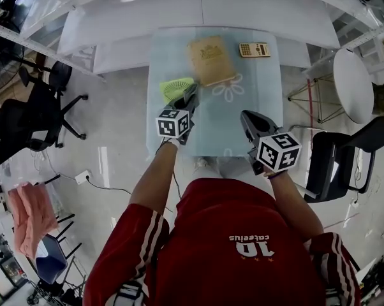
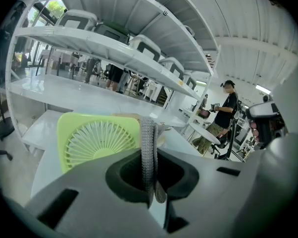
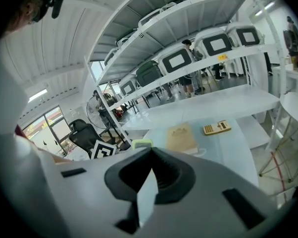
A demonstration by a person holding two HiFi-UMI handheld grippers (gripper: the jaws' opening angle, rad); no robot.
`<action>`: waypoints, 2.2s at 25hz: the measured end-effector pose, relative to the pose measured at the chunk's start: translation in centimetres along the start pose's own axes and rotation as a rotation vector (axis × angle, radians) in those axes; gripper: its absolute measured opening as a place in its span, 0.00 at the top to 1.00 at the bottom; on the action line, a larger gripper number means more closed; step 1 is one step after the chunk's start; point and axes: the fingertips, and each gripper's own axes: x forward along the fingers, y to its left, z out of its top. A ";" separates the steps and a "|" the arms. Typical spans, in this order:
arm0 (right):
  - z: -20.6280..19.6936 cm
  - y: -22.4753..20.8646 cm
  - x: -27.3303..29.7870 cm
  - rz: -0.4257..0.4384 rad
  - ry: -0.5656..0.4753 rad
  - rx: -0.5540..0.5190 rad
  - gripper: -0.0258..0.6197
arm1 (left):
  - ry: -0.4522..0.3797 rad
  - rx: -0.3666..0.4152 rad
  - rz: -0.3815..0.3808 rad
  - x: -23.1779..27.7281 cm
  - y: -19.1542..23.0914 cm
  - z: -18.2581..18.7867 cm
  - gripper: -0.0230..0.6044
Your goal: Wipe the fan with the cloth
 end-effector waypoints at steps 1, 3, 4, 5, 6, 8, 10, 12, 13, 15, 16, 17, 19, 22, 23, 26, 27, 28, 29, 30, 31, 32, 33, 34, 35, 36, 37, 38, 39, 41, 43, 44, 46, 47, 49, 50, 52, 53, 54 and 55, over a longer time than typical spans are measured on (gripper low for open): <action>0.0 -0.1 0.0 -0.003 -0.001 0.004 0.95 | 0.006 0.000 0.000 0.2 0.2 -0.2 0.92; 0.0 -0.2 0.1 -0.004 0.004 -0.002 0.95 | 0.021 0.004 0.001 0.5 0.5 -0.5 0.92; -0.1 -0.2 0.2 -0.004 0.010 -0.011 0.95 | 0.026 0.004 0.004 0.6 0.6 -0.7 0.92; -0.3 -0.1 0.2 -0.003 0.018 -0.021 0.95 | 0.030 0.002 0.007 0.6 0.8 -0.8 0.92; -0.4 -0.1 0.2 -0.004 0.023 -0.028 0.95 | 0.032 -0.002 0.010 0.6 1.1 -1.0 0.92; -0.4 -0.1 0.3 -0.006 0.025 -0.028 0.95 | 0.034 -0.006 0.016 0.6 1.5 -1.1 0.92; -0.3 0.0 0.5 -0.006 0.024 -0.022 0.95 | 0.034 -0.007 0.021 0.6 1.9 -1.1 0.92; -0.3 0.2 0.8 -0.003 0.026 -0.024 0.95 | 0.035 -0.009 0.026 0.6 2.2 -1.0 0.92; -0.3 0.3 0.9 -0.002 0.028 -0.024 0.95 | 0.035 -0.010 0.028 0.5 2.3 -1.0 0.92; -0.3 0.5 1.2 0.001 0.028 -0.019 0.95 | 0.037 -0.012 0.028 0.4 2.4 -1.1 0.92; -0.4 0.5 1.4 0.002 0.028 -0.013 0.95 | 0.039 -0.011 0.026 0.3 2.4 -1.1 0.92; -0.4 0.6 1.6 0.003 0.027 -0.007 0.95 | 0.040 -0.008 0.024 0.2 2.4 -1.2 0.92; -0.5 0.8 2.1 0.008 0.029 0.000 0.95 | 0.040 -0.008 0.024 0.0 2.5 -1.3 0.92; -0.9 1.2 2.7 0.013 0.036 0.000 0.95 | 0.035 -0.015 0.030 -0.5 2.9 -1.3 0.92; -0.9 1.3 2.9 0.015 0.035 0.000 0.95 | 0.033 -0.017 0.031 -0.6 3.0 -1.4 0.92; -1.1 1.5 3.4 0.018 0.036 0.002 0.95 | 0.027 -0.021 0.031 -0.8 3.3 -1.4 0.92; -1.2 1.6 3.6 0.019 0.039 0.001 0.95 | 0.025 -0.024 0.032 -0.9 3.4 -1.4 0.92; -1.2 1.7 3.7 0.021 0.042 0.000 0.95 | 0.023 -0.026 0.034 -1.0 3.6 -1.4 0.92; -1.3 1.9 3.8 0.022 0.044 -0.002 0.95 | 0.023 -0.028 0.037 -1.1 3.8 -1.4 0.92; -1.3 1.9 3.8 0.022 0.045 -0.003 0.95 | 0.022 -0.029 0.039 -1.2 4.0 -1.4 0.92; -1.2 2.0 3.8 0.022 0.046 -0.004 0.95 | 0.020 -0.030 0.042 -1.3 4.2 -1.4 0.92; -1.2 2.0 3.9 0.020 0.046 -0.004 0.95 | 0.019 -0.032 0.045 -1.4 4.4 -1.3 0.92; -1.1 2.0 3.9 0.019 0.045 -0.005 0.95 | 0.017 -0.034 0.049 -1.6 4.6 -1.3 0.92; -1.1 2.0 4.0 0.018 0.045 -0.006 0.95 | 0.015 -0.035 0.052 -1.7 4.8 -1.3 0.92; -1.0 2.1 4.0 0.018 0.045 -0.007 0.95 | 0.014 -0.036 0.054 -1.8 5.0 -1.2 0.92; -1.1 2.1 4.0 0.018 0.046 -0.009 0.95 | 0.012 -0.037 0.057 -2.0 5.2 -1.2 0.92; -1.1 2.2 4.0 0.019 0.048 -0.011 0.95 | 0.011 -0.040 0.059 -2.1 5.4 -1.3 0.92; -1.2 2.3 4.0 0.020 0.050 -0.013 0.95 | 0.010 -0.045 0.062 -2.2 5.7 -1.3 0.92; -1.2 2.4 3.9 0.021 0.051 -0.016 0.95 | 0.007 -0.050 0.064 -2.4 5.9 -1.2 0.92; -1.2 2.4 3.9 0.021 0.051 -0.018 0.95 | 0.003 -0.054 0.068 -2.6 6.2 -1.1 0.92; -1.1 2.4 3.9 0.020 0.050 -0.016 0.95 | 0.001 -0.051 0.072 -2.8 6.4 -1.0 0.92; -1.1 2.4 4.0 0.020 0.049 -0.016 0.95 | 0.001 -0.049 0.074 -2.9 6.5 -1.0 0.92; -1.0 2.5 4.0 0.021 0.047 -0.016 0.95 | 0.003 -0.047 0.076 -3.2 6.8 -1.0 0.92; -1.0 2.6 4.0 0.022 0.046 -0.016 0.95 | 0.004 -0.045 0.078 -3.3 6.9 -1.0 0.92; -0.9 2.7 4.0 0.024 0.044 -0.017 0.95 | 0.007 -0.044 0.082 -3.5 7.2 -1.0 0.92; -0.9 2.7 4.0 0.025 0.043 -0.017 0.95 | 0.007 -0.044 0.085 -3.6 7.4 -1.0 0.92; -0.9 2.8 4.0 0.026 0.044 -0.015 0.95 | 0.009 -0.041 0.091 -3.8 7.7 -1.0 0.92; -0.9 2.8 4.0 0.026 0.044 -0.014 0.95 | 0.010 -0.041 0.095 -4.0 7.9 -1.0 0.92; -0.9 2.8 3.9 0.026 0.044 -0.013 0.95 | 0.011 -0.044 0.099 -4.1 8.0 -1.1 0.92; -0.9 2.8 3.9 0.026 0.043 -0.012 0.95 | 0.013 -0.048 0.102 -4.2 8.0 -1.1 0.92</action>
